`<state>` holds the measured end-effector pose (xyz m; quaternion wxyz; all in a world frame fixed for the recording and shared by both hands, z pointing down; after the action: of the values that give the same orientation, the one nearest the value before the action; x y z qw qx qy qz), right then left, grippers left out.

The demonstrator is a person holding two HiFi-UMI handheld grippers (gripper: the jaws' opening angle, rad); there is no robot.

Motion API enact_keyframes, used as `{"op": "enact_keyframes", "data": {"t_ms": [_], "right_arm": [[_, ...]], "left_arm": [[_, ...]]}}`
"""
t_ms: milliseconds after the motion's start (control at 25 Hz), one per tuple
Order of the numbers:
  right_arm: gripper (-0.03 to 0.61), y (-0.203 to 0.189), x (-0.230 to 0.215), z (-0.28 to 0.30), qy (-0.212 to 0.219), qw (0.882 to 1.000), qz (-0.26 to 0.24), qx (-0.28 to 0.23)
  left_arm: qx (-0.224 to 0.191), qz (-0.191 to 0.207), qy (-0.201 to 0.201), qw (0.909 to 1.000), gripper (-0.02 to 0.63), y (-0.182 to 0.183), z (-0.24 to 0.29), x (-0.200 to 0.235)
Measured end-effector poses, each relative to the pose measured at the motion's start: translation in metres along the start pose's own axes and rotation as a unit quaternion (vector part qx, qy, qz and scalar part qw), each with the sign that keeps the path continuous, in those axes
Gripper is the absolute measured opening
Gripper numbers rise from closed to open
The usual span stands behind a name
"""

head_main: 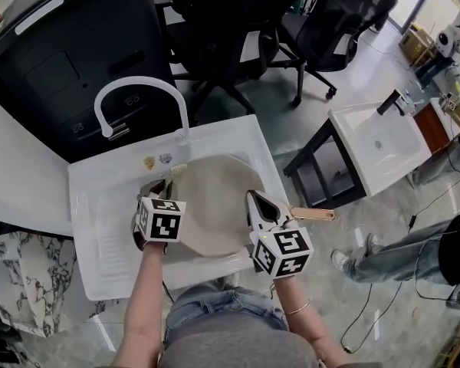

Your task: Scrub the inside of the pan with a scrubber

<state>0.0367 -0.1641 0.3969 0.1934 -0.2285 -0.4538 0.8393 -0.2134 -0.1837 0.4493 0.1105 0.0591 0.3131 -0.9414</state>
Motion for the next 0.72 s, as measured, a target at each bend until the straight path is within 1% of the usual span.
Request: {"op": "enact_keyframes", "data": {"t_ms": [80,160,240,360,440,520,600,720], "right_arm": [[0.011,-0.001,-0.006,-0.006,-0.011,1.0,0.005,-0.004],[0.009,-0.003,-0.013,-0.012,-0.022,1.0,0.011,-0.008],[0.011,-0.005,-0.018,-0.02,-0.033,0.999,0.017,-0.01],[0.011,-0.009,-0.025,-0.029,-0.049,0.998,0.027,-0.014],[0.009,-0.012,-0.029,-0.036,-0.06,0.998,0.034,-0.015],[0.009,-0.015,-0.032,-0.042,-0.071,0.997,0.04,-0.016],[0.009,-0.018,-0.036,-0.047,-0.081,0.995,0.047,-0.015],[0.011,-0.022,-0.042,-0.052,-0.093,0.994,0.054,-0.015]], "left_arm": [[-0.025,0.006,-0.007,0.9996,0.066,0.013,-0.006,-0.006],[-0.042,0.014,-0.03,0.9986,0.066,0.025,-0.01,-0.018],[-0.051,0.016,-0.07,0.9961,0.066,0.036,-0.013,-0.036],[-0.053,0.009,-0.146,0.9878,0.066,0.047,-0.012,-0.069],[-0.041,0.01,-0.193,0.9803,0.066,0.048,-0.007,-0.093],[-0.022,0.021,-0.228,0.9732,0.066,0.046,-0.002,-0.114],[0.003,0.04,-0.252,0.967,0.066,0.04,0.003,-0.133],[0.045,0.064,-0.273,0.959,0.066,0.027,0.014,-0.153]]}}
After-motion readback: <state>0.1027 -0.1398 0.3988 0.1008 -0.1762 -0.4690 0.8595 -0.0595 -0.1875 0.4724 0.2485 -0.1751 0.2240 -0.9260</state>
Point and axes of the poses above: the fingertips, and each gripper's own axes: z forward along the fingers, x to its left, y out of its top, the point moved 8 cm from there along -z, backward along the fingers, and after that the axes turned 10 degrees about x, right-handed, at the moved point
